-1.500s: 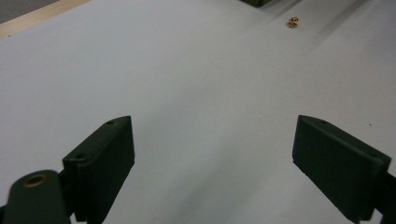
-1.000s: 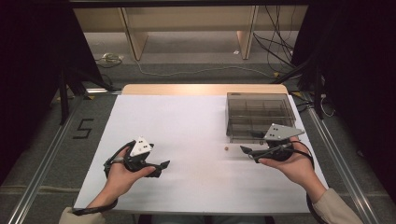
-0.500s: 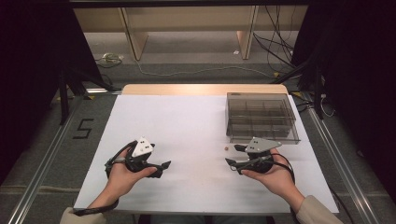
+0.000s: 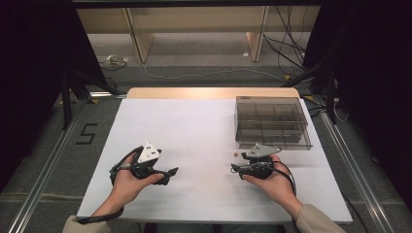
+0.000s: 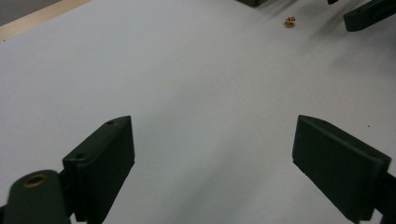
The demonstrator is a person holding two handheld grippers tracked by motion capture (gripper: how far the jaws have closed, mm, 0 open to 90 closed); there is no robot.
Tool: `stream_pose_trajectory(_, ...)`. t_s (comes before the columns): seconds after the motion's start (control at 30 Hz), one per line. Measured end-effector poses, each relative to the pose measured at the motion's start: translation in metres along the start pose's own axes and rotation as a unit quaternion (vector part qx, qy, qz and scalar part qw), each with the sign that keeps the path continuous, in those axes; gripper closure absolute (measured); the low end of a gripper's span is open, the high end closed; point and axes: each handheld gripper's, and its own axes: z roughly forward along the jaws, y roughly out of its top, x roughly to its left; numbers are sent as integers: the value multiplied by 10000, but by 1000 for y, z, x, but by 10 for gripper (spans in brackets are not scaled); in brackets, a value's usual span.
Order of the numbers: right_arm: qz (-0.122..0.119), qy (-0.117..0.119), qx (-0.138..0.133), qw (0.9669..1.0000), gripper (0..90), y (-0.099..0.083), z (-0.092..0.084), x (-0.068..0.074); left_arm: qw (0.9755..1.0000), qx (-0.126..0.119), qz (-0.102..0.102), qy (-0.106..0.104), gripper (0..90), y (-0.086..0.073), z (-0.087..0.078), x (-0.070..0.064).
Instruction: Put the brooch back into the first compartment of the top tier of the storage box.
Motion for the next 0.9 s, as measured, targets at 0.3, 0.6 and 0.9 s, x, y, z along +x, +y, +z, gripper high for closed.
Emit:
stream_pose_trajectory(0.3, 167, -247, 153, 9994, 410, 5, 19, 2, 10000, -4, 7, -15, 130, 0, 0, 0)
stream_pose_trajectory(0.6, 417, -469, 264, 9977, 412, 7, 30, 0, 10000, -18, 13, -30, 130, 0, -1, 0)
stream_pose_trajectory(0.9, 578, -680, 351, 9954, 395, 8, 38, -3, 10000, -22, 23, -42, 130, 0, 0, -1)
